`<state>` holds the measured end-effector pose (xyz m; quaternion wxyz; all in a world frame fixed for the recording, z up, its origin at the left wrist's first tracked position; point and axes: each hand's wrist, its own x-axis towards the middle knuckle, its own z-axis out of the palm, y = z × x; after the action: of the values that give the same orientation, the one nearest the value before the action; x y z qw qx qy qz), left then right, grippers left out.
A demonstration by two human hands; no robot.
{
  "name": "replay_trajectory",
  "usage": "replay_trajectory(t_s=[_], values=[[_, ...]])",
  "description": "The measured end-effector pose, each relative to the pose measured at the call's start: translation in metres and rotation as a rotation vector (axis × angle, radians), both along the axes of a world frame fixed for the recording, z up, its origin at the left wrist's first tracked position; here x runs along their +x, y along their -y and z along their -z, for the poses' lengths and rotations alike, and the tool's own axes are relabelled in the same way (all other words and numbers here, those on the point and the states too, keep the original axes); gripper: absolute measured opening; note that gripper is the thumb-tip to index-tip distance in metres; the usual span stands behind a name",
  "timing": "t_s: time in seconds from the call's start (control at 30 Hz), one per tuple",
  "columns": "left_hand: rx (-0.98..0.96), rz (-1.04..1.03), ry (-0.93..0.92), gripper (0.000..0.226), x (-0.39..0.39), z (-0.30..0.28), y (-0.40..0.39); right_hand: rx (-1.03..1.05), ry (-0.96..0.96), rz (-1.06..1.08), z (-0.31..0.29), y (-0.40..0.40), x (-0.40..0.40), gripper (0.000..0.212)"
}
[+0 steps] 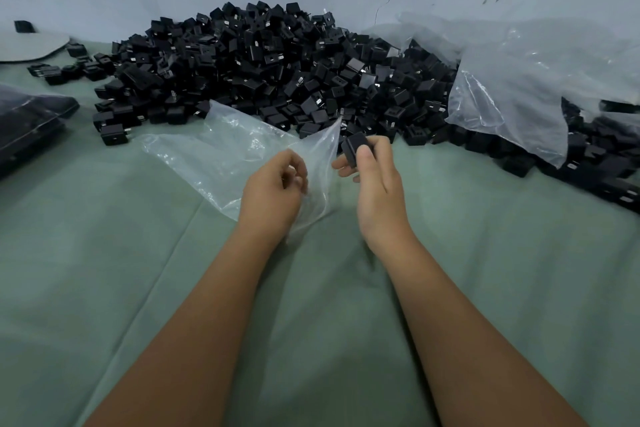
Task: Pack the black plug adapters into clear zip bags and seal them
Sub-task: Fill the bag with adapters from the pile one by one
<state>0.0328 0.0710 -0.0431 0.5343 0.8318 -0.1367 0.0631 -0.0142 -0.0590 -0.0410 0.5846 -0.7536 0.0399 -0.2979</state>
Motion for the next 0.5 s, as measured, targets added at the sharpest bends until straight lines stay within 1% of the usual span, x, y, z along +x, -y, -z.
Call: replay_trajectory(t_s=[0.1,0.13,0.23,0.27,0.3,0.33,0.37,0.4,0.43,0.5], values=[[0.171,0.031,0.001,0.014,-0.002,-0.001,0.002,-0.038,-0.091,-0.060,-0.001,-0.002,-0.001,0.024],[0.222,0.045,0.005,0.018,-0.003,-0.001,0.002,-0.040,-0.109,-0.090,-0.001,-0.002,0.000,0.022],[0.347,0.083,0.038,0.053,-0.003,-0.004,0.002,-0.044,-0.188,-0.106,-0.002,-0.002,0.000,0.024],[0.393,0.095,0.043,0.064,-0.004,-0.005,0.003,-0.088,-0.241,-0.065,-0.002,0.000,0.001,0.027],[0.416,0.103,0.048,0.069,-0.004,-0.005,0.003,-0.175,-0.292,0.002,-0.002,0.003,0.001,0.031],[0.405,0.112,0.042,0.064,-0.005,-0.005,0.004,-0.280,-0.330,0.086,0.000,0.005,0.001,0.034],[0.344,0.117,0.032,0.049,-0.005,-0.005,0.004,-0.387,-0.341,0.175,0.001,0.007,0.001,0.034],[0.254,0.117,0.021,0.028,-0.005,-0.005,0.004,-0.478,-0.315,0.241,0.002,0.009,0.001,0.033],[0.155,0.117,0.002,0.010,-0.006,-0.005,0.004,-0.528,-0.269,0.258,0.002,0.010,0.002,0.033],[-0.016,0.098,-0.021,0.024,-0.005,-0.004,0.002,-0.513,-0.229,0.167,0.001,0.008,0.002,0.039]])
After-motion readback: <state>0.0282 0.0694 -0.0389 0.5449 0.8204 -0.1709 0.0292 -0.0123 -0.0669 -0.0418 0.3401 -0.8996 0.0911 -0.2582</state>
